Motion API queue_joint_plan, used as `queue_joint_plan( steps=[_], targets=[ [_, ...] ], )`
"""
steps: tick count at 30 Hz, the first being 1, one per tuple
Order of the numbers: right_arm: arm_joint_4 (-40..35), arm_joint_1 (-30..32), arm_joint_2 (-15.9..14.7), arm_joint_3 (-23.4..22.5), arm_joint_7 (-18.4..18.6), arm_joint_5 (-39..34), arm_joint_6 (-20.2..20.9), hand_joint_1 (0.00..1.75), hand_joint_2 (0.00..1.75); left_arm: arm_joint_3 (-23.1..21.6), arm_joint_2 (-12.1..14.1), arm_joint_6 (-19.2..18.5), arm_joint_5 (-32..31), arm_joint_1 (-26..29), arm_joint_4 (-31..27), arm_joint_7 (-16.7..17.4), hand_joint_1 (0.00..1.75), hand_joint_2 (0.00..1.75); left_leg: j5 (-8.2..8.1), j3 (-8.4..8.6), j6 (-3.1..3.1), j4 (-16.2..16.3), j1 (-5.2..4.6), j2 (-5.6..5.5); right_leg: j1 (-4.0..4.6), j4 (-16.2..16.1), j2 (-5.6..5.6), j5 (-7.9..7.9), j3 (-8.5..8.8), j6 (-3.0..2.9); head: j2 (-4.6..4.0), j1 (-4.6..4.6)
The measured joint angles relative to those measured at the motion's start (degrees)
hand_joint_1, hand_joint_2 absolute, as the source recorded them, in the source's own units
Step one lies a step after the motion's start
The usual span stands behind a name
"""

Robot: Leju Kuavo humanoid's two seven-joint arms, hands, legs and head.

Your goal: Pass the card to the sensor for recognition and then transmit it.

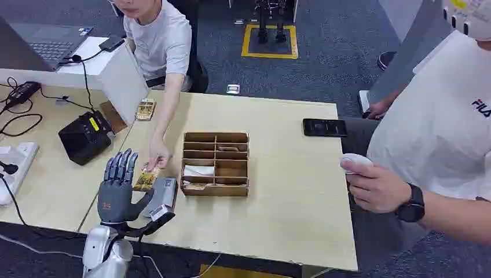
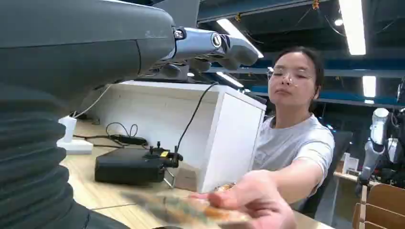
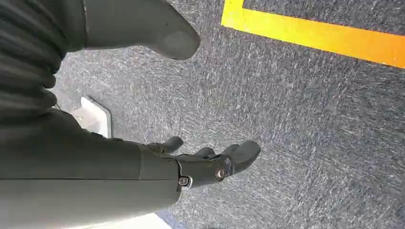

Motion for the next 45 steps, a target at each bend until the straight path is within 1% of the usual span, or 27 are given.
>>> queue_joint_plan(
  steps=[7, 8, 9, 12, 18, 22, 30, 33, 37, 38, 39, 41, 42, 45],
  targets=[
    [0.0, -0.01, 0.0, 0.0, 0.0, 0.0, 0.0, 0.0, 1.75, 0.02, -0.04, 0.0, 0.59, -0.01, 0.24, -0.07, 0.0, 1.75, 0.0, 0.0, 0.0, 0.0, 0.0, 0.0, 0.0, 0.0, 0.0, 0.0, 0.0, 0.0, 0.0, 0.0],
    [0.0, -0.01, 0.0, 0.0, 0.0, 0.0, 0.0, 0.0, 1.75, 0.02, -0.07, 0.0, 0.61, -0.01, 0.26, -0.07, 1.69, 1.75, 0.0, 0.0, 0.0, 0.0, 0.0, 0.0, 0.0, 0.0, 0.0, 0.0, 0.0, 0.0, 0.0, 0.0],
    [0.0, -0.01, 0.0, 0.0, 0.0, 0.0, 0.0, 0.0, 1.75, 0.02, -0.09, 0.0, 0.61, -0.02, 0.33, -0.07, 1.75, 1.75, 0.0, 0.0, 0.0, 0.0, 0.0, 0.0, 0.0, 0.0, 0.0, 0.0, 0.0, 0.0, 0.0, 0.0],
    [0.0, -0.01, 0.0, 0.0, 0.0, 0.07, -0.07, 0.0, 1.75, 0.02, -0.11, 0.0, 0.99, -0.02, 0.44, -0.07, 1.75, 1.75, 0.0, 0.0, 0.0, 0.0, 0.0, 0.0, 0.0, 0.0, 0.0, 0.0, 0.0, 0.0, 0.0, 0.0],
    [0.0, -0.02, 0.0, 0.0, -0.02, 0.33, -0.24, 0.0, 1.75, 0.02, -0.11, 0.0, 4.29, -0.02, 0.52, -0.11, 1.75, 1.75, 0.0, 0.0, 0.0, 0.0, 0.0, 0.0, 0.0, 0.0, 0.0, 0.0, 0.0, 0.0, 0.0, 0.0],
    [0.0, -0.02, 0.0, 0.0, -0.07, 0.85, -0.85, 0.0, 1.75, 0.02, -0.09, 0.02, 7.63, -0.03, 0.61, -0.13, 1.75, 1.75, 0.0, 0.0, 0.0, 0.0, 0.0, 0.0, 0.0, 0.0, 0.0, 0.0, 0.0, 0.0, 0.0, 0.0],
    [0.0, -0.03, 0.0, -0.02, -0.07, 0.85, -0.96, 0.0, 1.75, 0.02, 0.0, 0.02, 8.42, -0.03, 0.87, -0.13, 1.75, 1.75, 0.0, 0.0, 0.0, 0.0, 0.0, 0.0, 0.0, 0.0, 0.0, 0.0, 0.0, 0.0, 0.0, 0.0],
    [0.0, -0.03, 0.0, 0.0, -0.07, 0.85, -1.03, 0.0, 1.75, -0.09, 0.04, 0.02, 11.76, -0.02, 0.96, -0.13, 1.75, 1.75, 0.0, 0.0, 0.0, 0.0, 0.0, 0.0, 0.0, 0.0, 0.0, 0.0, 0.0, 0.0, 0.0, 0.0],
    [0.0, -0.07, 0.0, 0.0, -0.26, 0.85, -1.07, 0.0, 1.75, -1.47, 0.57, 0.02, 15.76, 0.05, 0.96, -0.13, 1.75, 1.75, 0.0, 0.0, 0.0, 0.0, 0.0, -0.01, 0.0, 0.0, 0.0, 0.0, 0.0, 0.0, 0.0, 0.0],
    [0.0, -0.07, 0.0, 0.0, -0.26, 0.74, -1.07, 0.0, 1.75, -2.01, 0.81, 0.0, 16.88, 0.04, 1.07, 0.13, 1.75, 1.75, 0.0, 0.01, 0.0, 0.0, 0.0, 0.0, 0.0, 0.0, 0.0, 0.0, 0.0, 0.0, 0.0, 0.0],
    [0.0, -0.07, 0.0, 0.0, -0.26, 0.63, -1.07, 0.0, 1.75, -2.91, 1.18, -0.26, 18.3, 0.03, 1.31, 1.43, 1.75, 1.75, 0.0, 0.01, 0.0, 0.0, 0.0, 0.0, 0.0, 0.0, 0.0, 0.0, 0.0, 0.0, 0.0, -0.02],
    [0.0, -0.07, 0.0, 0.0, -0.26, 0.4, -1.09, 0.0, 1.75, -5.41, 2.05, -2.05, 20.89, 0.03, 1.77, 5.25, 1.75, 1.75, 0.0, 0.01, 0.0, 0.0, 0.0, 0.0, 0.0, 0.0, 0.0, 0.0, -0.01, 0.0, 0.0, 0.0],
    [0.0, -0.08, 0.0, 0.0, -0.26, 0.24, -1.09, 0.0, 1.75, -6.58, 2.49, -2.63, 21.64, 0.03, 1.9, 6.48, 1.75, 1.75, 0.0, 0.01, 0.0, 0.0, 0.0, 0.0, 0.0, 0.0, 0.0, 0.0, 0.0, 0.0, 0.0, -0.02],
    [0.0, -0.07, 0.0, 0.0, -0.26, -0.11, -1.11, 0.0, 1.75, -9.03, 3.39, -3.47, 22.47, -0.01, 2.18, 7.41, 1.75, 1.75, 0.0, 0.01, 0.0, 0.0, 0.0, 0.0, 0.0, 0.0, 0.0, 0.0, 0.0, 0.0, 0.0, 0.0]
  ],
)
